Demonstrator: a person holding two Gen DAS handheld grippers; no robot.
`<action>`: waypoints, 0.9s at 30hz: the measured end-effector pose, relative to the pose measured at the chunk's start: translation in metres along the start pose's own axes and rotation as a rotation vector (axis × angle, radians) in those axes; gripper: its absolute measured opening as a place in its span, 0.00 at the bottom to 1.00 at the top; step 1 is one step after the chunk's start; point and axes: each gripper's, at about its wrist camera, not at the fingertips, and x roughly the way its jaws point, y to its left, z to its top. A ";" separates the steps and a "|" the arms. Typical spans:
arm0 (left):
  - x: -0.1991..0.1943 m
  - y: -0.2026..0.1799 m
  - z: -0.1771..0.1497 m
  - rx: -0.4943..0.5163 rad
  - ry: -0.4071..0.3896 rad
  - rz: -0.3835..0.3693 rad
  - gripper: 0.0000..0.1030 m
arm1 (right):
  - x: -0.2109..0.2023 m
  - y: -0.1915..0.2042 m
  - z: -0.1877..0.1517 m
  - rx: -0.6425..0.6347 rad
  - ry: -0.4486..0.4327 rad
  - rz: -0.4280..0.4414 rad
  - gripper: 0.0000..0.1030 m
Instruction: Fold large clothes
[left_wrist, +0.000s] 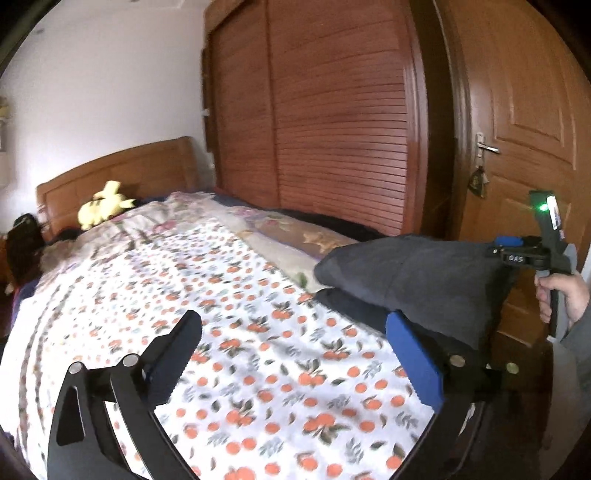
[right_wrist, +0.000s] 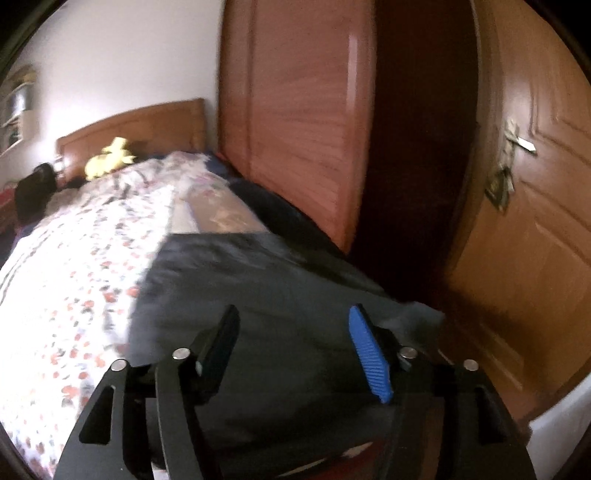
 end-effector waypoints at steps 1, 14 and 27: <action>-0.009 0.005 -0.005 -0.009 0.003 0.020 0.97 | -0.006 0.008 0.000 -0.007 -0.010 0.016 0.67; -0.111 0.056 -0.081 -0.121 0.034 0.237 0.97 | -0.072 0.163 -0.041 -0.091 -0.055 0.372 0.93; -0.199 0.089 -0.146 -0.271 0.043 0.340 0.97 | -0.154 0.256 -0.093 -0.151 -0.074 0.538 0.93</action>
